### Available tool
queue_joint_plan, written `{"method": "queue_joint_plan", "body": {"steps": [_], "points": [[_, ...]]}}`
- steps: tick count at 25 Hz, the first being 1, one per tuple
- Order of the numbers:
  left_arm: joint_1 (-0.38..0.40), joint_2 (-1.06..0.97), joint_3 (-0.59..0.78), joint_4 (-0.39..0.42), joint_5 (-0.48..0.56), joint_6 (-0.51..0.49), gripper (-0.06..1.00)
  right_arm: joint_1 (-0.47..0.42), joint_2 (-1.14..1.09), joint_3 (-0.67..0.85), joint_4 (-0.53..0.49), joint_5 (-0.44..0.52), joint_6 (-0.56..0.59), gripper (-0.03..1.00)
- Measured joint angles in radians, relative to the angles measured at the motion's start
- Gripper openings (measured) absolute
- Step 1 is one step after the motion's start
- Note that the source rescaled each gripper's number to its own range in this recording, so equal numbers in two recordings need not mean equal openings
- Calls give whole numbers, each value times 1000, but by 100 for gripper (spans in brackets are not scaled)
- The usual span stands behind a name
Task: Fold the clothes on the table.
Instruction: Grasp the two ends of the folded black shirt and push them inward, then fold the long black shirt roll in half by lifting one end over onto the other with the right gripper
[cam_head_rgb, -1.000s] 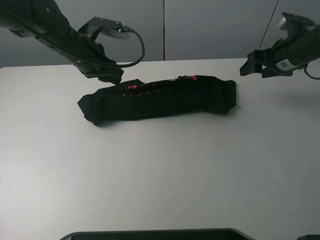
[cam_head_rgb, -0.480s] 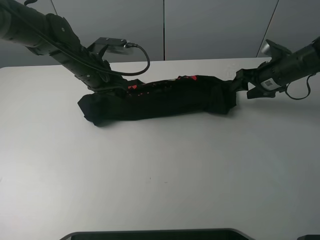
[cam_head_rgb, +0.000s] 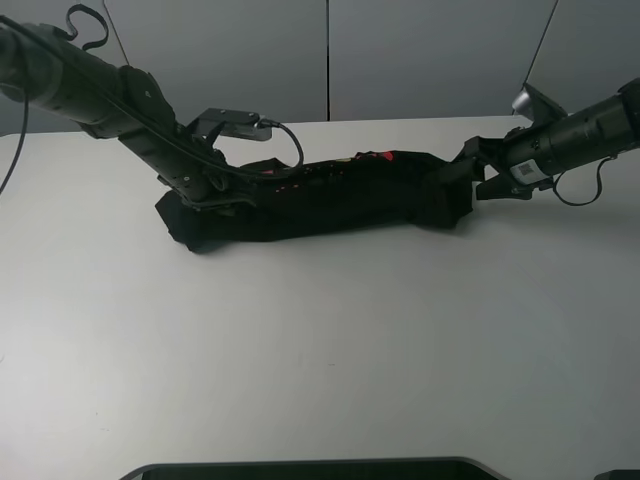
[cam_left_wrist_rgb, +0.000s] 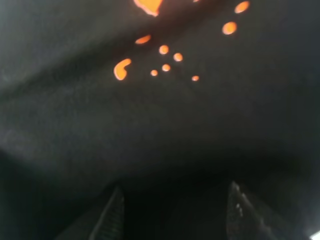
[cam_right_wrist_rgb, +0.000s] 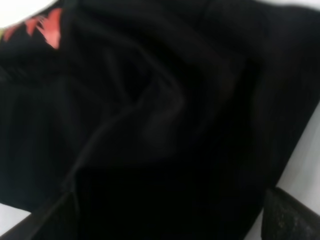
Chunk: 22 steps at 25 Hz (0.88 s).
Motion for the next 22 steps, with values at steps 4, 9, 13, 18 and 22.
{"method": "queue_joint_plan", "body": {"steps": [4,9,13,18,22], "points": [[-1,13,-4,25,-14,0,65,0,45,0,45,25,-30,81],[-2,26,-12,45,-16,0,65,17,75,-2,106,69,-76,81],[-2,27,-13,50,-20,0,65,62,90,-7,130,93,-92,81],[-2,27,-15,50,-22,0,65,126,94,-9,131,98,-96,80],[-2,27,-16,50,-22,0,65,141,100,-9,145,71,-96,61]]}}
